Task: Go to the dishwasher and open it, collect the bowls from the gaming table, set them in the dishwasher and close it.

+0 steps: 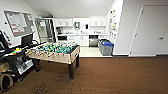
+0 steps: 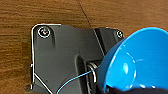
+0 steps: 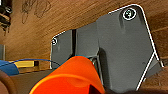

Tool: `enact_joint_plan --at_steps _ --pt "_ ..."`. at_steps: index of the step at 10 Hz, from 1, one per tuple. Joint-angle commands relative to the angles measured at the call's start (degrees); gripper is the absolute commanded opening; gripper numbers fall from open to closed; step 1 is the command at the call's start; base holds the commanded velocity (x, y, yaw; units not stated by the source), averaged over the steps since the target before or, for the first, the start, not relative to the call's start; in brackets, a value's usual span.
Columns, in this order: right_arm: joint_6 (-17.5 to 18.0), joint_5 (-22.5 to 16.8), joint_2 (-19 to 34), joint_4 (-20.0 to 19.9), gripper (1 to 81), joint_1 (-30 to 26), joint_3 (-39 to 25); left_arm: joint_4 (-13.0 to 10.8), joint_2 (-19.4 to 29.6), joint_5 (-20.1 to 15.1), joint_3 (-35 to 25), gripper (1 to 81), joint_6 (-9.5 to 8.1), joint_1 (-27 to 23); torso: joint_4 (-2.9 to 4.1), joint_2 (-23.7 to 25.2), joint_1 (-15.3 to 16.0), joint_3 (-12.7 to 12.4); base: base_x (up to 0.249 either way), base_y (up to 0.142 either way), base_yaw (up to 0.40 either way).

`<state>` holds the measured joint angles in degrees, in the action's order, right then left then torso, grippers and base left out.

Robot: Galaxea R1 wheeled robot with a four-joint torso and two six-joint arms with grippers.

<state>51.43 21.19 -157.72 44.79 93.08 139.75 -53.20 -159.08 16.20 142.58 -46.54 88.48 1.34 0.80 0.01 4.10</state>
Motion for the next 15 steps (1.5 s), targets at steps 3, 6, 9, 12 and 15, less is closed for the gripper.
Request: enact_joint_plan --at_steps 3,6,9,12,15 --pt "-0.2 -1.2 1.1 0.9 1.0 -1.7 -0.5 -0.8 1.3 -1.1 -0.2 1.0 0.23 -2.2 0.00 0.0 0.0 0.0 0.116 0.000 0.000" --pt "-0.3 -1.2 1.1 0.9 1.0 -1.7 -0.5 -0.8 1.2 -1.1 -0.1 1.0 0.23 -2.2 0.00 0.0 0.0 0.0 0.118 0.000 0.000" --pt "-0.3 -1.2 1.0 0.9 1.0 -1.8 -0.5 -0.8 0.9 -1.2 -0.1 1.0 0.23 -2.2 0.00 0.0 0.0 0.0 0.166 0.000 0.000" --pt "-0.3 -1.2 1.0 0.9 1.0 -1.7 -0.5 -0.9 0.9 -1.2 -0.1 1.0 0.23 -2.2 0.00 0.0 0.0 0.0 0.170 -0.063 0.000" --pt "-0.3 -1.2 0.9 0.9 1.0 -1.8 -0.5 -0.9 0.9 -1.2 -0.1 1.0 0.23 -2.2 0.00 0.0 0.0 0.0 0.170 -0.063 0.000"
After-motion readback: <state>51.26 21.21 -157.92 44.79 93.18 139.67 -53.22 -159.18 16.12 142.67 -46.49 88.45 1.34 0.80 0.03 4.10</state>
